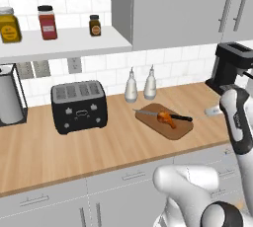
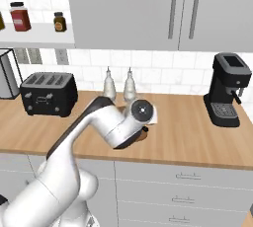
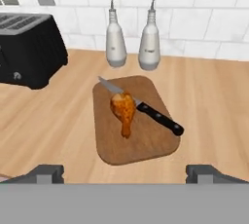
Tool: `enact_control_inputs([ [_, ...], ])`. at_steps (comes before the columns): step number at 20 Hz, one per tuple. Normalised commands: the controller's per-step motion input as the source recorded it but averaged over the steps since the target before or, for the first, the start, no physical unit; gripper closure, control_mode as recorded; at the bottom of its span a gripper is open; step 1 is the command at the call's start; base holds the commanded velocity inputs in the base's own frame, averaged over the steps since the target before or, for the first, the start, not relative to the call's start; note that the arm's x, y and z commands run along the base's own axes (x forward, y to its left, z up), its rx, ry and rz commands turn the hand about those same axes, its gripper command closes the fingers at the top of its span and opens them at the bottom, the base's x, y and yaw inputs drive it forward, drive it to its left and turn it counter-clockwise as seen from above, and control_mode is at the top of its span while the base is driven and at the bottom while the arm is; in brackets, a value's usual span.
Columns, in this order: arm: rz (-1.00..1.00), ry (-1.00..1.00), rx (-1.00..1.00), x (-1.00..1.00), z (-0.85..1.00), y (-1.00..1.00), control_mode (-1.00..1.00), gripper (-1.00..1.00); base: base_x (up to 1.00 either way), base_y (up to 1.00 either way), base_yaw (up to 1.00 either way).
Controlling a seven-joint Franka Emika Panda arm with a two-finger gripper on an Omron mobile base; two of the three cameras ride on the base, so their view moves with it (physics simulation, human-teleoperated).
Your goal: Pick up the knife from the drawer and place it on the cutting board. Then place the meat from the plate to the cutting board.
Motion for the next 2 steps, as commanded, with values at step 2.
enact_control_inputs([
  [2,0.0,-0.08,0.0,-0.56,0.37,-0.34,-1.0,-1.0,0.0,0.0,0.0],
])
